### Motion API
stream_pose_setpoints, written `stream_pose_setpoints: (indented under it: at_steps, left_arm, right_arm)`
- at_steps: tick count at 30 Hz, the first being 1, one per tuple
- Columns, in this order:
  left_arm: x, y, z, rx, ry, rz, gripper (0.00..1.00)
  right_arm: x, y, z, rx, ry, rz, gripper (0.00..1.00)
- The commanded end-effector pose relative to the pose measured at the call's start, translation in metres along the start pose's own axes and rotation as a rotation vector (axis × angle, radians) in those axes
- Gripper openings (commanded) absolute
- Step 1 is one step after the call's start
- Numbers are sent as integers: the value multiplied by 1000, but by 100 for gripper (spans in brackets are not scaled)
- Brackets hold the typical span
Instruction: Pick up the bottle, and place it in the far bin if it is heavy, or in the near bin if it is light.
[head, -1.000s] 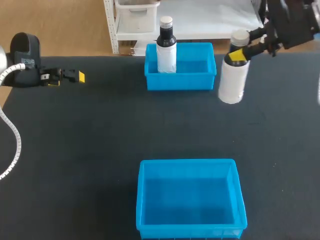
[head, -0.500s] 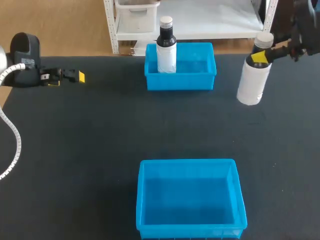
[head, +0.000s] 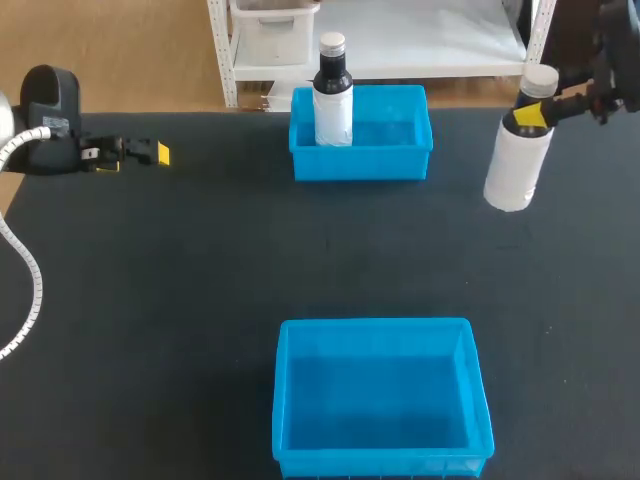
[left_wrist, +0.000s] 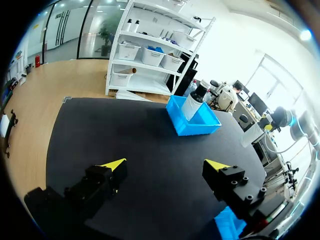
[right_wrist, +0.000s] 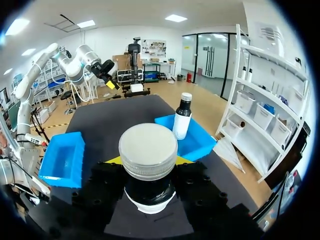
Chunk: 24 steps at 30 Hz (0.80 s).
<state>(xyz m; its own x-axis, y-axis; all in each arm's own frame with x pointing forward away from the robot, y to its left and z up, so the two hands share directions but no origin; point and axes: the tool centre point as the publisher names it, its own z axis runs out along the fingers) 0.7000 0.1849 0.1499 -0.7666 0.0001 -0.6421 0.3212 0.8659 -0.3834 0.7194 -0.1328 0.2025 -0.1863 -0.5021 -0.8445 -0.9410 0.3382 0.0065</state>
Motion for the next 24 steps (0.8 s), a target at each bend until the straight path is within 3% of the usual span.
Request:
stream_pose_setpoints:
  at_steps: [1,9,24]
  left_arm:
    - [0,0,0,0,0,0,100]
    - [0,0,0,0,0,0,100]
    - [0,0,0,0,0,0,100]
  right_arm:
    - [-6,8,-11,3,10,-8,0]
    - [-25,47,-31,13,35,-36,0]
    - [-54,150,-18,-59,37,-86,0]
